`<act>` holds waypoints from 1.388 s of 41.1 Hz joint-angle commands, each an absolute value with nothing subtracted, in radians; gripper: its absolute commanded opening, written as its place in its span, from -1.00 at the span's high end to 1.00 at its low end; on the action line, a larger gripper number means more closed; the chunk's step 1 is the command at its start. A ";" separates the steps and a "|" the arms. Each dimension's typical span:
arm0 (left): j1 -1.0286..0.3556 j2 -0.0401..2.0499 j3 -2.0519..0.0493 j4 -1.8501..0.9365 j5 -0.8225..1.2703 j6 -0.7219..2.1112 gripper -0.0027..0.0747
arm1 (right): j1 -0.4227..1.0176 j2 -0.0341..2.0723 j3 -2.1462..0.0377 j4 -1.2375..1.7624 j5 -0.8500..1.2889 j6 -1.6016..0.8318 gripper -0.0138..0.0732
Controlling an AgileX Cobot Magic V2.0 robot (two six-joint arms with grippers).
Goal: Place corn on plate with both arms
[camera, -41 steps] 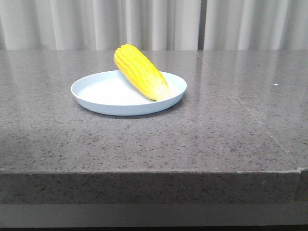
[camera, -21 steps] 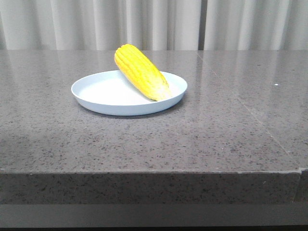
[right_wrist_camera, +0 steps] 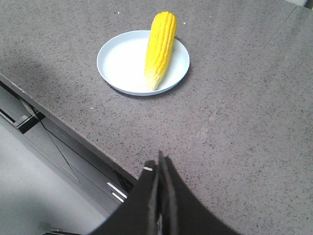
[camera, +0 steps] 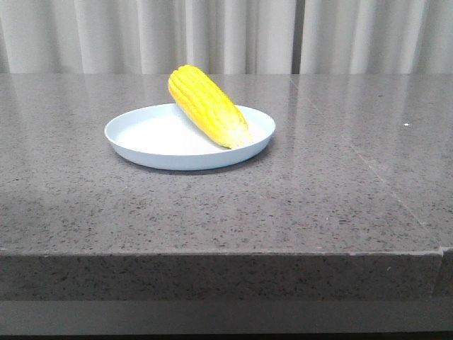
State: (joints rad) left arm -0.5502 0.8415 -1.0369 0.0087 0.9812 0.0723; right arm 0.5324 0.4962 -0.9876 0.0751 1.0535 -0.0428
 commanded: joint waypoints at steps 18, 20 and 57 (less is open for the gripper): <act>-0.472 0.761 -1.008 0.000 0.880 0.062 0.98 | 0.528 0.503 -1.008 0.064 0.980 -0.046 0.88; -0.427 0.728 -0.976 0.000 0.844 0.062 0.98 | 0.528 0.503 -1.008 0.064 0.980 -0.046 0.88; -0.055 -0.024 0.030 -0.020 -0.063 0.062 0.98 | 0.528 0.503 -1.008 0.064 0.979 -0.046 0.88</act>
State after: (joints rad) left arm -0.0590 -0.0054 0.0091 -0.0110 0.1150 0.0723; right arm 0.5324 0.4940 -0.9876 0.0733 1.0535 -0.0409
